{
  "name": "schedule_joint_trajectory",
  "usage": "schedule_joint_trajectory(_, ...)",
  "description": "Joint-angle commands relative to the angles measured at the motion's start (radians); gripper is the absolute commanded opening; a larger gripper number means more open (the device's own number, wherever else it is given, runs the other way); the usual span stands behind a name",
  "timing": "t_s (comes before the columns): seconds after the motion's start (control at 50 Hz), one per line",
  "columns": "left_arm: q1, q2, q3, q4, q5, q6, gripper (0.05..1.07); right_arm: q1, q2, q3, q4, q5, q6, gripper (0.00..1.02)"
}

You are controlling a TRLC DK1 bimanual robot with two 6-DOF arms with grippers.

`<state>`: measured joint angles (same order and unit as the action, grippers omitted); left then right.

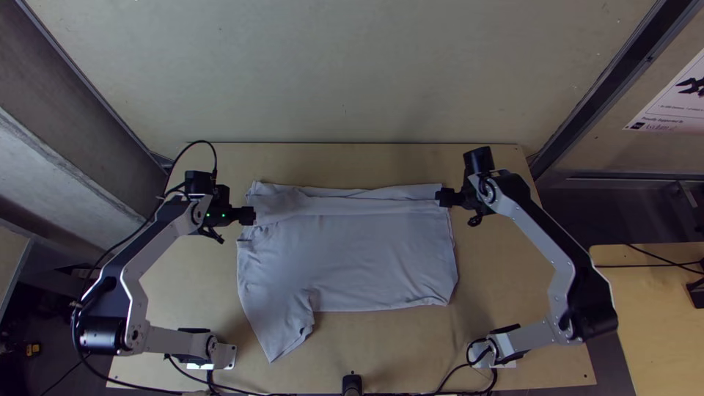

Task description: Fold the t-shirt

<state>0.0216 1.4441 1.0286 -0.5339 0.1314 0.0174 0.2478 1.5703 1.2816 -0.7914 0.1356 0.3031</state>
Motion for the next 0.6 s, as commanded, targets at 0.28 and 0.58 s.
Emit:
schedule_joint_trajectory(0.28,-0.089,-0.272,0.021,-0.400,0.010,0.055,1.02,-0.022,-0.168,-0.002,-0.264,0.009,0.019,0.98)
schedule_joint_trajectory(0.58,-0.270,-0.418,-0.075,-0.696,0.001,0.029,1.02,-0.001,-0.182,0.010,-0.431,0.007,0.065,0.98)
